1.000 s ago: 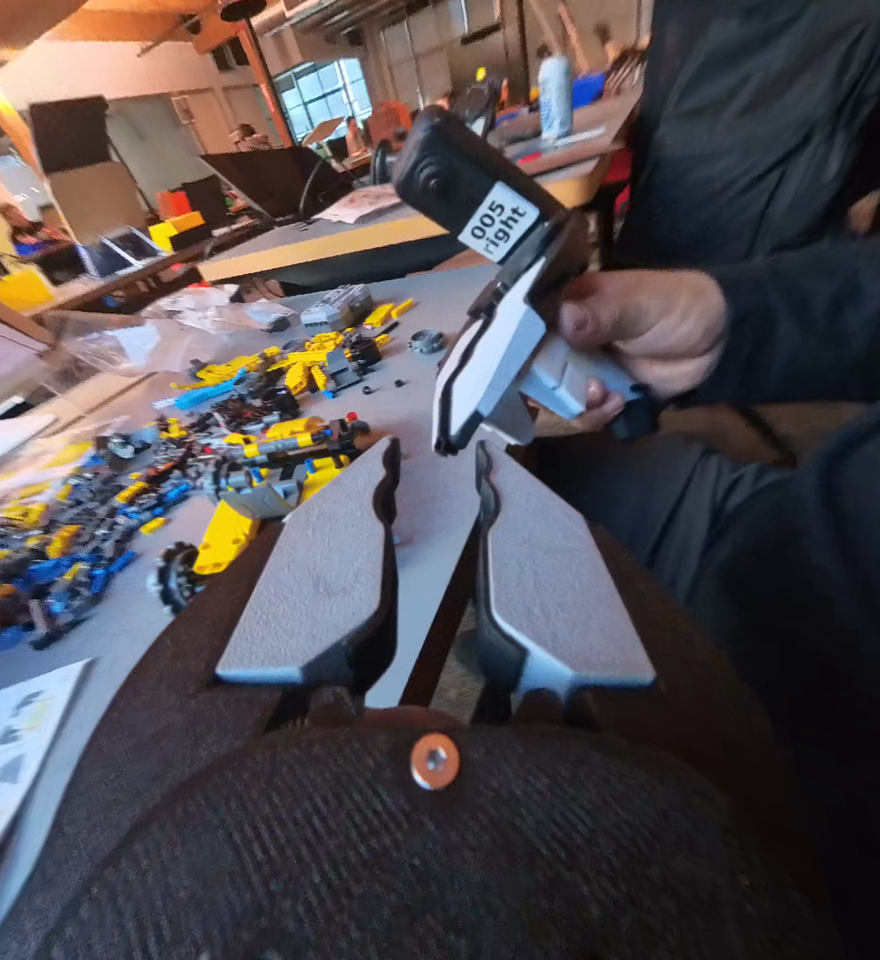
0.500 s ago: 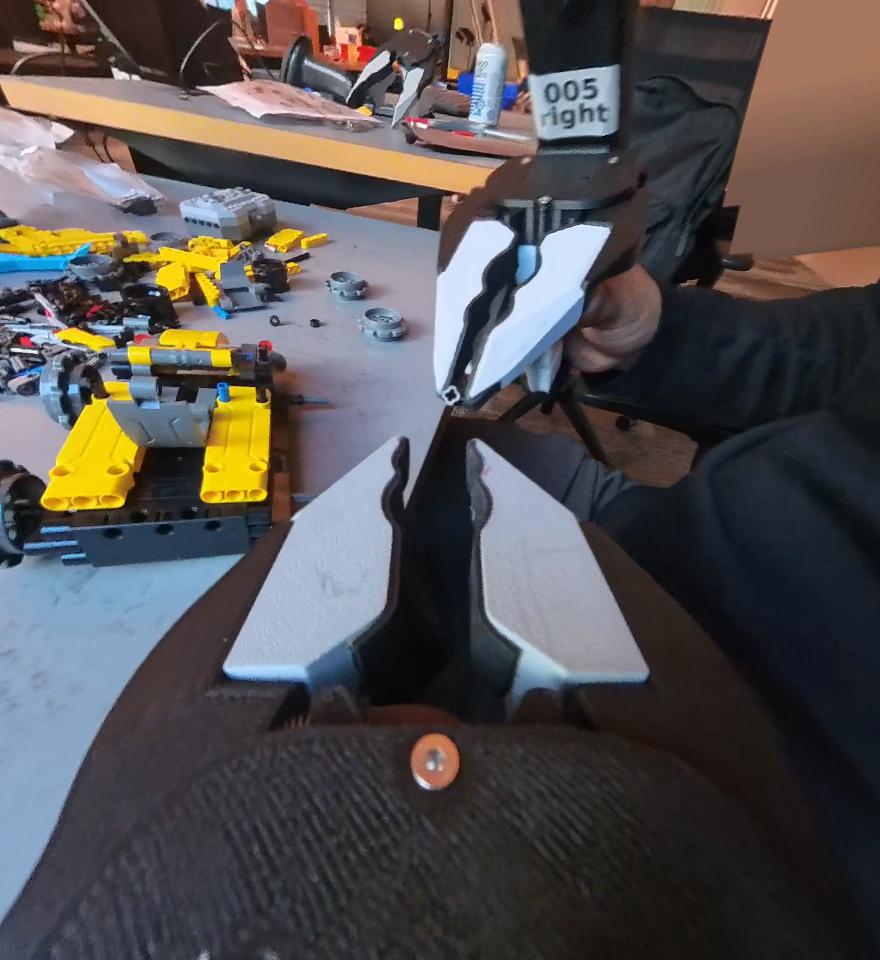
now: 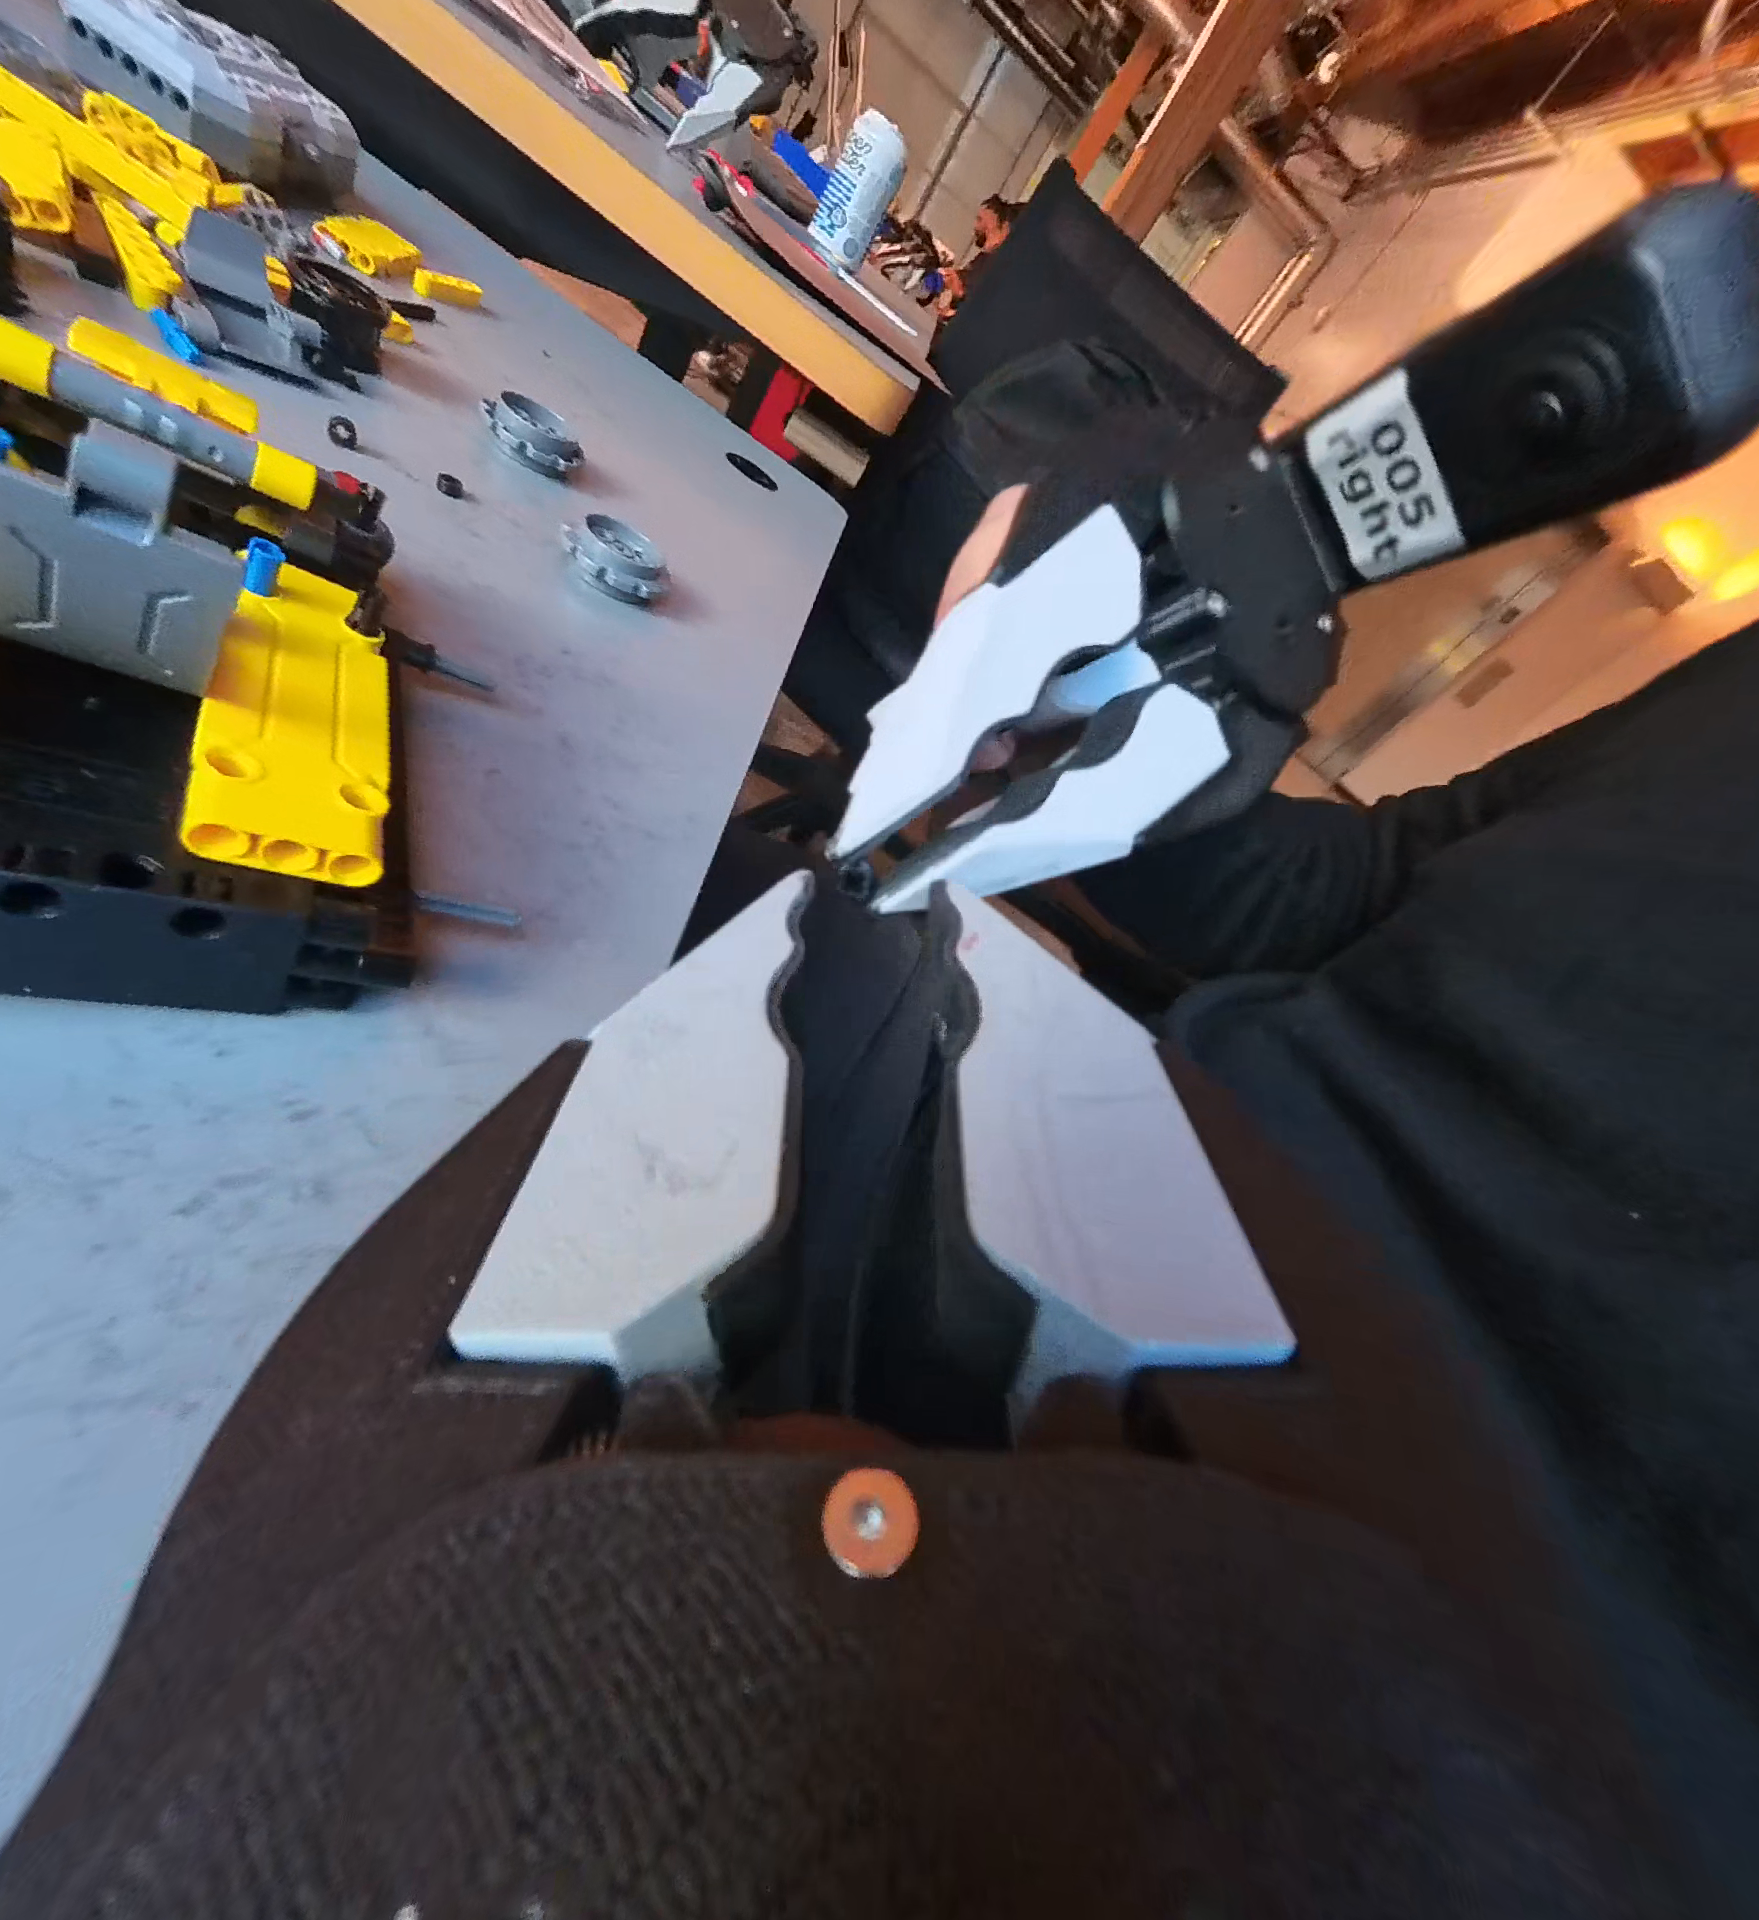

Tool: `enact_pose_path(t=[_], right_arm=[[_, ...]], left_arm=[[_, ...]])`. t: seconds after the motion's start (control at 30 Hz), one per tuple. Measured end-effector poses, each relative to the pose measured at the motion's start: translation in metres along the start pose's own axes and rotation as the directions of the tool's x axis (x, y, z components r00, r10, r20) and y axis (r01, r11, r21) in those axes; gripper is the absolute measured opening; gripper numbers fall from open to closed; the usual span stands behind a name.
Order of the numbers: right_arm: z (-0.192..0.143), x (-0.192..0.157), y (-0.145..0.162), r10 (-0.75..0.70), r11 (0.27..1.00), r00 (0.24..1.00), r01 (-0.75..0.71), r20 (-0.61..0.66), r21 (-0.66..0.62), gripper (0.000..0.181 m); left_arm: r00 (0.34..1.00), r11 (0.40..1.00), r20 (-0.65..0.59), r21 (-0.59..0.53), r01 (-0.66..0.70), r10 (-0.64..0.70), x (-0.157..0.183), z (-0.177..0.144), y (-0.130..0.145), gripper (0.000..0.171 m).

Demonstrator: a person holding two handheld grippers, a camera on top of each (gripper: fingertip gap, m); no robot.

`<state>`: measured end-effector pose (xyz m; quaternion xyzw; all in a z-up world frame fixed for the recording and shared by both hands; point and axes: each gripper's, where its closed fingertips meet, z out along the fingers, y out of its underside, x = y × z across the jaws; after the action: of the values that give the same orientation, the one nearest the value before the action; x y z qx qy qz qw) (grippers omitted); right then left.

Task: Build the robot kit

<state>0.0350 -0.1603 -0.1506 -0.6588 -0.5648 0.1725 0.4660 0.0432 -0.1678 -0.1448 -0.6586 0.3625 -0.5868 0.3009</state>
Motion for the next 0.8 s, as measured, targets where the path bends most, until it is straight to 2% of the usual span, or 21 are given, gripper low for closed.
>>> enact_pose_path(t=[0.13, 0.3, 0.5, 0.8], right_arm=[[0.0043, -0.0031, 0.0026, -0.083, 0.996, 0.996, 0.081, -0.039, -0.043, 0.006], [0.0051, -0.003, 0.0033, -0.08, 0.996, 0.995, 0.078, -0.051, -0.037, 0.006], [0.0051, -0.0025, 0.0047, -0.107, 0.993, 0.992, 0.103, -0.066, -0.055, 0.007], [0.0067, -0.0026, 0.0059, -0.16, 0.984, 0.983, 0.152, -0.086, -0.092, 0.007]], left_arm=[[0.998, 0.998, -0.01, -0.002, 0.057, -0.057, -0.0026, 0.0006, 0.0024, 0.012], [0.994, 0.994, -0.017, -0.003, 0.105, -0.105, -0.0054, -0.0002, 0.0034, 0.005], [0.989, 0.99, -0.041, -0.008, 0.141, -0.141, -0.0043, 0.0008, 0.0045, 0.01], [0.973, 0.975, -0.065, -0.001, 0.223, -0.223, -0.0058, 0.0015, 0.0055, 0.009]])
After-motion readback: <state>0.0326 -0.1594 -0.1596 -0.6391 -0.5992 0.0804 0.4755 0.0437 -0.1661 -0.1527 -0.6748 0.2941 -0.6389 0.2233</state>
